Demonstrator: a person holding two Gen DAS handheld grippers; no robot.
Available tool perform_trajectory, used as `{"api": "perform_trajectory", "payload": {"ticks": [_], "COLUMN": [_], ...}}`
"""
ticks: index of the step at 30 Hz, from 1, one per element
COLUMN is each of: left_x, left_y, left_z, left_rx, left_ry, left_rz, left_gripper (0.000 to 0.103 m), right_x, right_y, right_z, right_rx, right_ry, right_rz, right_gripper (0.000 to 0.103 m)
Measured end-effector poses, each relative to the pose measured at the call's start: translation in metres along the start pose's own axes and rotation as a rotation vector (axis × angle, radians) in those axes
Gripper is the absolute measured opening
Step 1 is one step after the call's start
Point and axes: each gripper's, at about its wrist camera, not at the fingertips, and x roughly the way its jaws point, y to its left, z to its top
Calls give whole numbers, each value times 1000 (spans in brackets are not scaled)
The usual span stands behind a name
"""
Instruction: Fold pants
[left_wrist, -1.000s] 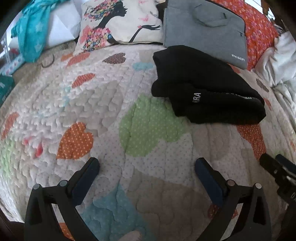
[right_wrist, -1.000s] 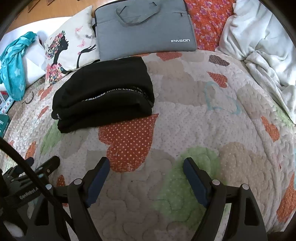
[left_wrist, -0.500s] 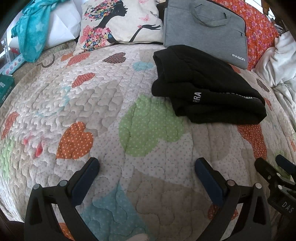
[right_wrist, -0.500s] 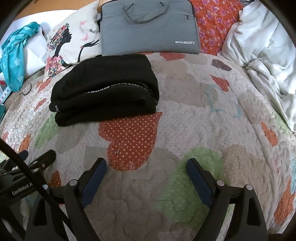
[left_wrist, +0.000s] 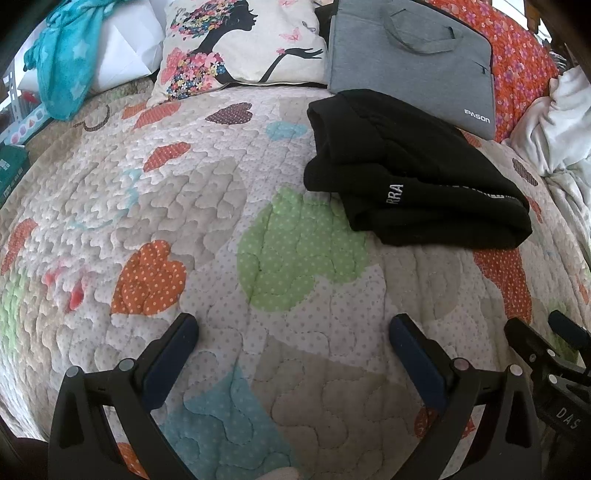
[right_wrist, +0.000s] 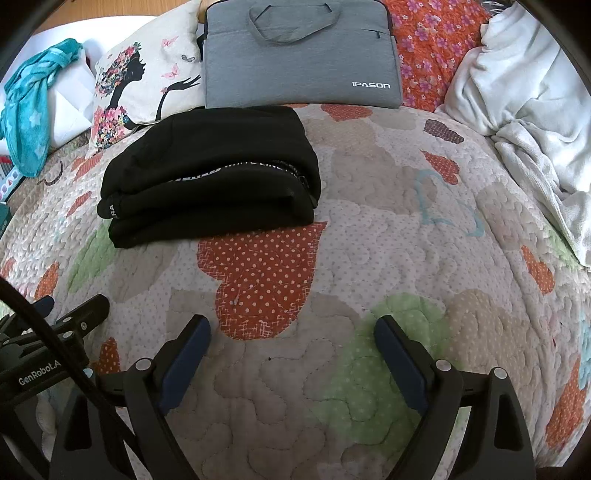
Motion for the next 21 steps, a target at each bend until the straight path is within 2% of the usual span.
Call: {"api": "perform_trajectory", "payload": {"ticks": [21], "left_x": [0], "left_y": [-1], "left_z": [0], "left_rx": [2], "left_ry": [-3], "left_rz": [2], "left_gripper": [103], "right_x": [1], "right_y": [0], "right_z": [0], "right_rx": [-3], "right_ry": [-2], "right_rz": [-2], "right_gripper": [97]}}
